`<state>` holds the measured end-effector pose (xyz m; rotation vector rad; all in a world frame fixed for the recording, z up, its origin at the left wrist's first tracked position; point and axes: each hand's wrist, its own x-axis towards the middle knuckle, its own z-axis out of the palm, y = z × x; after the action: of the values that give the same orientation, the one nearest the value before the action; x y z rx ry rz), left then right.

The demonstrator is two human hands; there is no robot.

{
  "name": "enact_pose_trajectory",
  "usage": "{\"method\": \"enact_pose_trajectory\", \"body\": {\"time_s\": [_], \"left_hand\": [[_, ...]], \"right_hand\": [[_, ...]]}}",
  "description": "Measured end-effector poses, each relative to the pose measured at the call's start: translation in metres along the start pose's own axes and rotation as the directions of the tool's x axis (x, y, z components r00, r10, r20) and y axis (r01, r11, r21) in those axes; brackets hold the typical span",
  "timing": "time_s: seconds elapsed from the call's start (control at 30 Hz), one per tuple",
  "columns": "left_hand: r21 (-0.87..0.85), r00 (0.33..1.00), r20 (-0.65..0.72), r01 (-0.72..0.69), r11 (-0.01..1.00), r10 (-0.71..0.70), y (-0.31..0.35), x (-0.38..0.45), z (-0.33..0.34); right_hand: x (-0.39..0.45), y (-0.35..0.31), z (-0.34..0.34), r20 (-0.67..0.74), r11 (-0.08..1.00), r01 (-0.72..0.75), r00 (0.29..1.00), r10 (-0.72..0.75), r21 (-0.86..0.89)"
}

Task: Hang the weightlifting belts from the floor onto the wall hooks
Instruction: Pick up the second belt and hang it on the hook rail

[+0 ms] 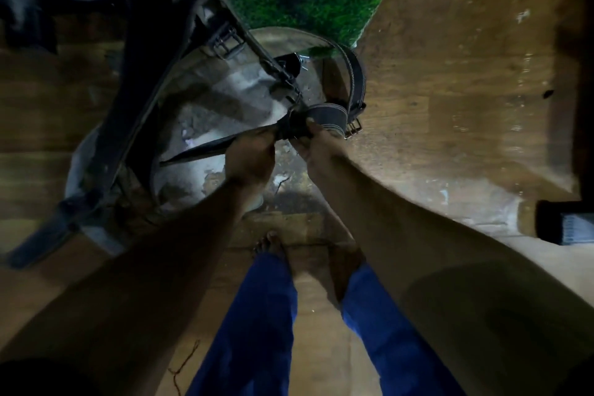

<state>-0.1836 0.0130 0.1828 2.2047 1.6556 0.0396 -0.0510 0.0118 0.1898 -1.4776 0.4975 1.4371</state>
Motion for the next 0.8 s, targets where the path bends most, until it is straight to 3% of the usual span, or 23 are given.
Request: {"method": "enact_pose_trajectory", "body": {"time_s": [0.17, 0.3, 0.43, 0.6, 0.8], "left_hand": [[-0.35, 0.984, 0.164, 0.129, 0.928, -0.075, 0.024, -0.005, -0.085], [-0.45, 0.971, 0.225, 0.175, 0.876, -0.078, 0.038, 0.013, -0.136], [-0.653, 0.96, 0.264, 0.25, 0.715, -0.094, 0.07, 0.011, -0.209], [-0.702, 0.968, 0.227, 0.241, 0.67, -0.11, 0.093, 0.002, -0.287], [-0.764, 0.938, 0.331, 0.332, 0.552, -0.105, 0.123, -0.024, -0.375]], "right_hand": [[-0.07, -0.027, 0.015, 0.054, 0.999, 0.049, 0.997, -0.049, 0.013], [-0.127, -0.067, 0.03, 0.063, 0.997, 0.079, 0.995, -0.078, -0.017], [-0.184, -0.101, 0.037, 0.105, 0.991, 0.098, 0.99, -0.089, -0.087], [-0.251, -0.134, 0.044, 0.166, 0.977, 0.176, 0.974, -0.156, -0.117], [-0.336, -0.155, 0.049, 0.201, 0.957, 0.206, 0.966, -0.165, -0.204]]}}
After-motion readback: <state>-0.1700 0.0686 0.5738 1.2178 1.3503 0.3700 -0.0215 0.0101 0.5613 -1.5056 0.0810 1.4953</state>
